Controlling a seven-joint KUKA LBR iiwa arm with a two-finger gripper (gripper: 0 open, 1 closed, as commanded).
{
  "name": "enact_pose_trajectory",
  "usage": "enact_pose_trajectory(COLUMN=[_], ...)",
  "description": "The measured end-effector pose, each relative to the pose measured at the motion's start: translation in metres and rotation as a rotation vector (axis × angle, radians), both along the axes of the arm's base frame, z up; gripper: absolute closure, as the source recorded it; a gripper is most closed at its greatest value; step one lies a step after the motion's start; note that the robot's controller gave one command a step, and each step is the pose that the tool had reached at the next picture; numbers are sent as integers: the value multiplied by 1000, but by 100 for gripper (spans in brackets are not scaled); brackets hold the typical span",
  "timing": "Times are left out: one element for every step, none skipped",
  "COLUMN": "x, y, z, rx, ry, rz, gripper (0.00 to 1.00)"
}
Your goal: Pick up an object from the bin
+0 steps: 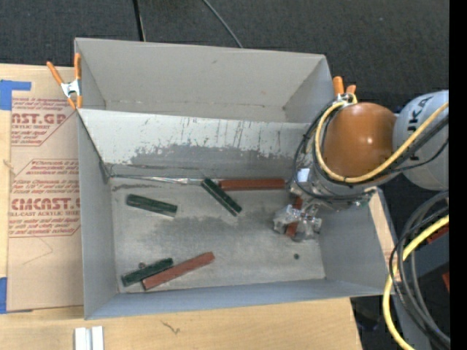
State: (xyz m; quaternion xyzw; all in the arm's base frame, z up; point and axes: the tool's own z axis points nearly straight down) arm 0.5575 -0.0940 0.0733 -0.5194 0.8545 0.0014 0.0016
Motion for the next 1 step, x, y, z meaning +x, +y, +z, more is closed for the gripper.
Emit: enact_pose_trajectory(x=[-1], y=[0], z=[1], rx=[1], ry=[1], rz=[4], gripper=[100])
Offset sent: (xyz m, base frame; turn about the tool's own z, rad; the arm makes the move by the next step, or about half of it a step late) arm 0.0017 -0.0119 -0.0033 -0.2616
